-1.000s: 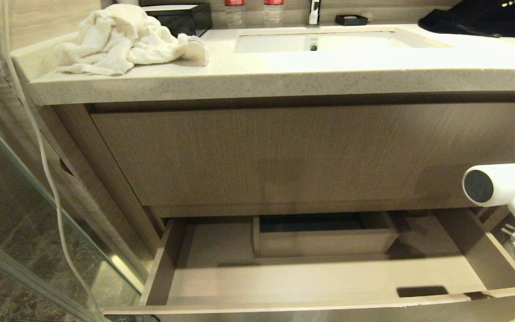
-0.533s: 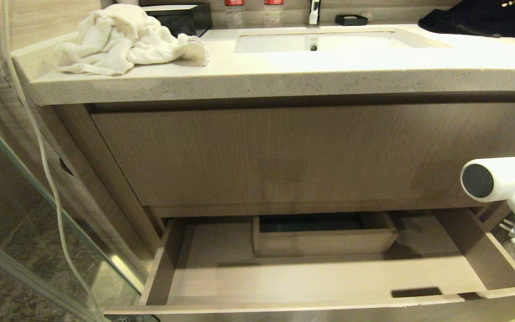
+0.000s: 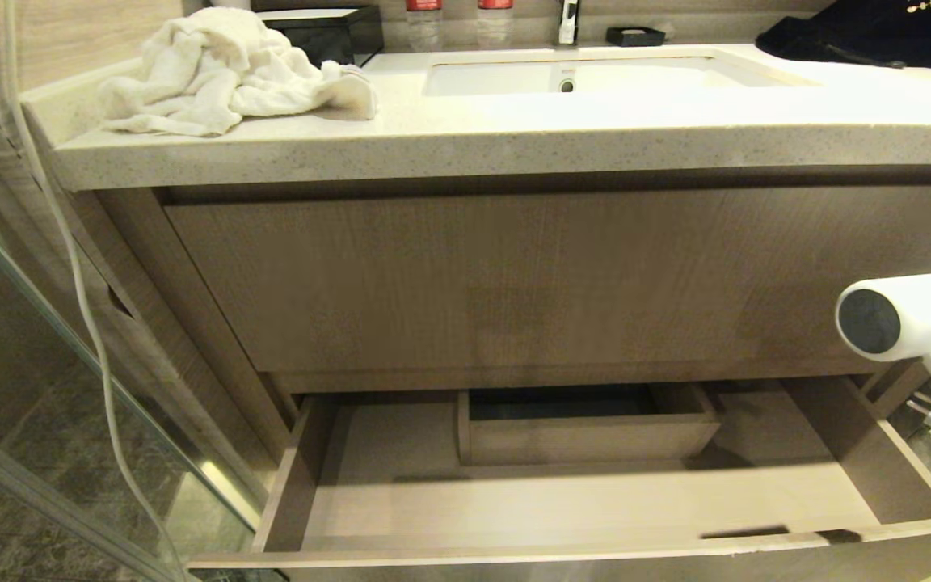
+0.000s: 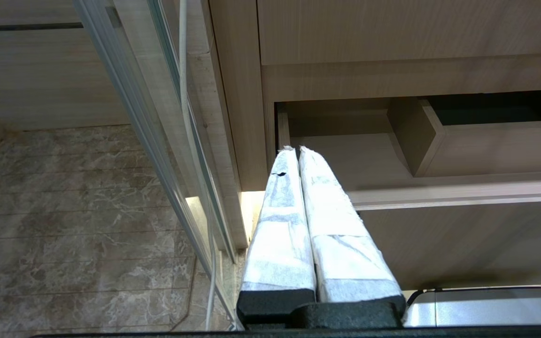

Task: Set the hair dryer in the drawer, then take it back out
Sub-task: Place it on the countertop

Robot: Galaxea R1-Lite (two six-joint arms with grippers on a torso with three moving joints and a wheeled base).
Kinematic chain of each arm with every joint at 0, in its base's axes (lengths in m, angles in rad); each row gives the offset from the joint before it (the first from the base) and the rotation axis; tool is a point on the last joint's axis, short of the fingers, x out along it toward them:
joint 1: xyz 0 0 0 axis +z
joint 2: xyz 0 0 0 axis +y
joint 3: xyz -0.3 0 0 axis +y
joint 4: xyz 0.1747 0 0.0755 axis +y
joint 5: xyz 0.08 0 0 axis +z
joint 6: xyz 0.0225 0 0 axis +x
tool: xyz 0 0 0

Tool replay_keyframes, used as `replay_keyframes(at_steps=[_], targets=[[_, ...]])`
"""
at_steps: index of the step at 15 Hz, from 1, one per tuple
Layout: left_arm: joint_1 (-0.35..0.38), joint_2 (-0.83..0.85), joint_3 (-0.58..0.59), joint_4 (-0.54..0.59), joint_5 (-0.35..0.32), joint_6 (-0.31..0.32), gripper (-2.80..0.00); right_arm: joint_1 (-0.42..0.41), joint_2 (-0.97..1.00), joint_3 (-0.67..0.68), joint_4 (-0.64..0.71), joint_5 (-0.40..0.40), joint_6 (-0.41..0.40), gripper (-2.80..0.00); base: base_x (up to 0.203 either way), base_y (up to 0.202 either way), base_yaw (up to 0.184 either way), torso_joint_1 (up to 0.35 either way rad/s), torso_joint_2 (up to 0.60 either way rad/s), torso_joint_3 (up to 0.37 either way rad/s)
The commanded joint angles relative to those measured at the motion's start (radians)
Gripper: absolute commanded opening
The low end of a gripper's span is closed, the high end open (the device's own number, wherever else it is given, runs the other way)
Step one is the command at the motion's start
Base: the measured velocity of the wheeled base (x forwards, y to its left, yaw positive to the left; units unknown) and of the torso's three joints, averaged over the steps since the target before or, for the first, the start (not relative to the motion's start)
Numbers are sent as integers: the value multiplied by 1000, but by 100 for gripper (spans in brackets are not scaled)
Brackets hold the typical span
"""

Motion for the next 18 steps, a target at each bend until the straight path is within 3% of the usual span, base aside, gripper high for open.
replay_keyframes(at_steps=[1,5,10,14,18], targets=[[0,2,2,0,0,0,-280,3,-34,1,-7,3,27,-280,0,0,0,0,0,0],[0,2,2,0,0,0,-280,24,-68,4,-35,-2,118,-280,0,0,0,0,0,0],[0,1,2,0,0,0,-280,32,-130,17,-82,-15,131,-280,0,0,0,0,0,0],[0,2,2,0,0,0,-280,87,-201,45,-79,-148,230,-280,0,0,0,0,0,0],[0,0,1,0,0,0,-280,92,-215,55,-75,-152,232,-280,0,0,0,0,0,0]])
